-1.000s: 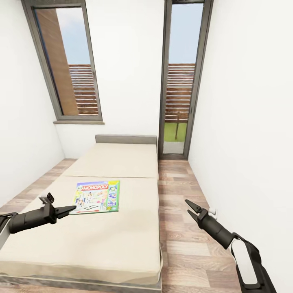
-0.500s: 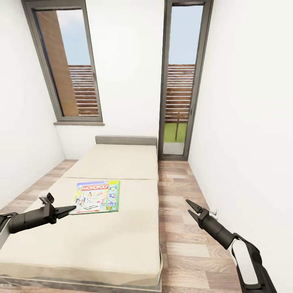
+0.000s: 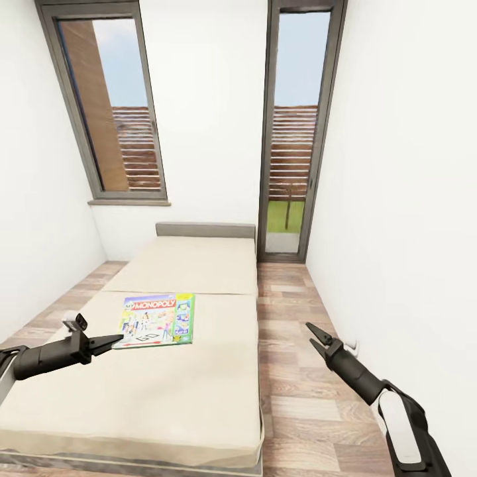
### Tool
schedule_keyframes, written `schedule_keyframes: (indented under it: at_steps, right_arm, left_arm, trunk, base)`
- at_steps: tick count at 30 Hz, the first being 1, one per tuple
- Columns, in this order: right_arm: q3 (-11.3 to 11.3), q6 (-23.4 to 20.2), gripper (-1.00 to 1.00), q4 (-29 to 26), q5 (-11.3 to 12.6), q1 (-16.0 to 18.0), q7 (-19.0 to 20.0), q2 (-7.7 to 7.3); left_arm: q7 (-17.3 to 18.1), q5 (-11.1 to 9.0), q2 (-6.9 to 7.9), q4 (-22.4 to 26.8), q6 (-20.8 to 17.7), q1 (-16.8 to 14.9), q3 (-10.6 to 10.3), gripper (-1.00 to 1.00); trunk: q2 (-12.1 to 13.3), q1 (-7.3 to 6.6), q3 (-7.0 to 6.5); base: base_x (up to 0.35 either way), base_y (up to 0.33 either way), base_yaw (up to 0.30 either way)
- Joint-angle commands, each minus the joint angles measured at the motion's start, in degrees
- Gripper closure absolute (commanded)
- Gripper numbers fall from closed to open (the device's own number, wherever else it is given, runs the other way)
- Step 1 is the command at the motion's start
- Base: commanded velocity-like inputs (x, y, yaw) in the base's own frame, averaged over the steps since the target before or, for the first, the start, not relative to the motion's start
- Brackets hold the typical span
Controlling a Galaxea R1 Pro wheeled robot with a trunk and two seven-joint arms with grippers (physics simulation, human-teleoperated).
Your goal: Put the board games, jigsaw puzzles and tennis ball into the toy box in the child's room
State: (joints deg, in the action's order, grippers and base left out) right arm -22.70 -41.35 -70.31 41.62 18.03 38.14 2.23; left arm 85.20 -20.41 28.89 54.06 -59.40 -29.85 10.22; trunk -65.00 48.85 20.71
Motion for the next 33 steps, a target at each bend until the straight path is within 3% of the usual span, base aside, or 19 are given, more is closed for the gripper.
schedule_keyframes:
  at_steps: [1,8,33]
  right_arm:
    - [-0.56,-0.25,-1.0,-0.01,0.1,0.06,0.18,0.06]
    - [-1.42,-0.14,-1.0,0.0,-0.12,0.07,0.07,0.06]
    - [-1.3,0.05,-1.0,-0.07,-0.75,0.07,-0.52,0.06]
  left_arm:
    - [0.14,-0.01,0.02,0.0,-0.6,-0.03,-0.02,1.0]
    - [0.14,-0.02,0.0,0.0,-0.6,-0.03,-0.01,1.0]
    - [0.07,0.19,-0.06,-0.01,-0.6,-0.03,0.0,1.0]
  trunk:
    - [0.37,-0.22,-0.12]
    - [3.18,-1.76,-1.37]
    - [13.21,-7.25,-5.86]
  base:
    - [0.0,0.0,0.0]
    - [0.0,0.0,0.0]
    - [0.0,0.0,0.0]
